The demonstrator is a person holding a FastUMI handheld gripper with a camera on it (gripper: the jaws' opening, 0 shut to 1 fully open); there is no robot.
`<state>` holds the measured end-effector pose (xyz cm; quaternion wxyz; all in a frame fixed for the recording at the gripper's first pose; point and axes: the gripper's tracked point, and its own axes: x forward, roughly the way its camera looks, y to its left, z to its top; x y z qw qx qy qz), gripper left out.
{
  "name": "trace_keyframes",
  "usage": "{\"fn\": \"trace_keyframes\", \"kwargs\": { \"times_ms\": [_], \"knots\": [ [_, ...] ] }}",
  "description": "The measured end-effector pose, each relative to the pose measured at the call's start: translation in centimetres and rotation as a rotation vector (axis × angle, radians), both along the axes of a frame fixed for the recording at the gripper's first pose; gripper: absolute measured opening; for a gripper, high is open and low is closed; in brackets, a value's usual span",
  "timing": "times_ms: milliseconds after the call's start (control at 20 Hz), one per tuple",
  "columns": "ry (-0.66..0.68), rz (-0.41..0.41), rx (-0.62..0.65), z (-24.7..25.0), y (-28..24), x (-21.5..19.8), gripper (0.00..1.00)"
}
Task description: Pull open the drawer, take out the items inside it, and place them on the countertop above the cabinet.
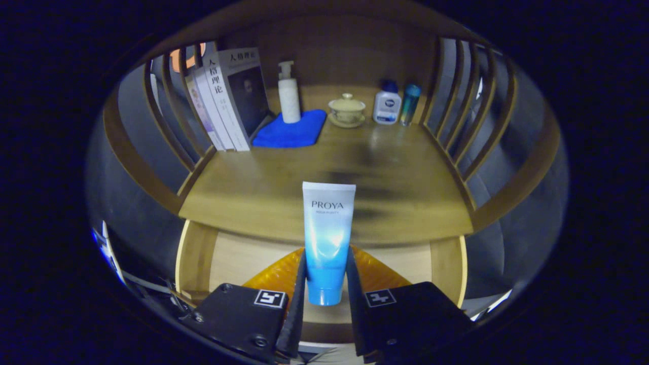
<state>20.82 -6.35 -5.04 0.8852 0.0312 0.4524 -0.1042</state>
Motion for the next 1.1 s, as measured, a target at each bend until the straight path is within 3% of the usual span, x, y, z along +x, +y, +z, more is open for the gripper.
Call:
{"fn": "trace_keyframes", "kwargs": {
  "times_ms": [500, 1000, 1100],
  "knots": [
    [-0.094, -0.038, -0.003, 0.6, -2.1, 9.8, 0.44],
    [-0.049, -0.094, -0.033, -4.1, -3.2, 12.8, 0.44],
    [-0.042, -0.114, -0.053, -4.4, -3.5, 12.8, 0.47]
  ]
}}
